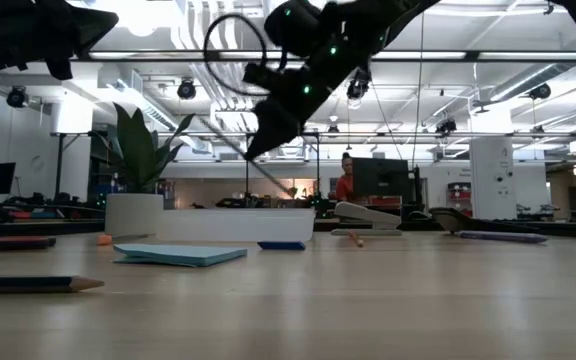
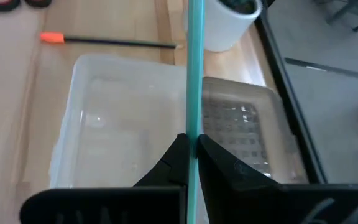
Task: Pack school essentials
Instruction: Put the light blue pencil into the supply box, then put the top blue pencil into the supply box
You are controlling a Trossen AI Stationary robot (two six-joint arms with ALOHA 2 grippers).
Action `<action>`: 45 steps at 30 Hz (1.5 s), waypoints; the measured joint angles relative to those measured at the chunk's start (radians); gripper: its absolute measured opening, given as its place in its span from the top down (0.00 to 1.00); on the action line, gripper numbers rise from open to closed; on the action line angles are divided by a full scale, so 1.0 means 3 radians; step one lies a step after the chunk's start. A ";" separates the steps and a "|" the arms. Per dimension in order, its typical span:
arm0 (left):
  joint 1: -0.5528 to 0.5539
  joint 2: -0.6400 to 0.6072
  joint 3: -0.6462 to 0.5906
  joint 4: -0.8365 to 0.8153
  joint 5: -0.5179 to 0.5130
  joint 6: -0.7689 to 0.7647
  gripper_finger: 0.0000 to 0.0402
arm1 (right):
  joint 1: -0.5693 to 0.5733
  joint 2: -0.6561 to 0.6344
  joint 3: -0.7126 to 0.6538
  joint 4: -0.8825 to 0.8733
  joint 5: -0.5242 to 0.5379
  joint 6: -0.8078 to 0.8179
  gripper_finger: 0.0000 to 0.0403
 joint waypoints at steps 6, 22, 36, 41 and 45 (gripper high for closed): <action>0.0000 0.0002 0.0000 0.0004 -0.0008 0.0000 1.00 | 0.0000 0.0249 0.0022 0.0009 0.0338 -0.0133 0.97; -0.0001 0.0001 0.0000 0.0004 -0.0009 0.0001 1.00 | 0.0006 0.0382 0.0075 0.0022 0.0324 -0.0239 0.87; 0.0000 0.0001 0.0000 0.0004 -0.0009 0.0001 1.00 | 0.0056 0.0220 0.0136 -0.0131 0.0351 0.0076 0.67; 0.0000 -0.0001 0.0000 0.0004 -0.0009 0.0000 1.00 | 0.0195 -0.0013 0.0094 -0.0399 0.0352 0.0369 0.69; 0.0000 0.0001 0.0000 0.0003 -0.0009 0.0000 1.00 | 0.0388 -0.0172 -0.0029 -0.0498 0.0351 0.0510 0.73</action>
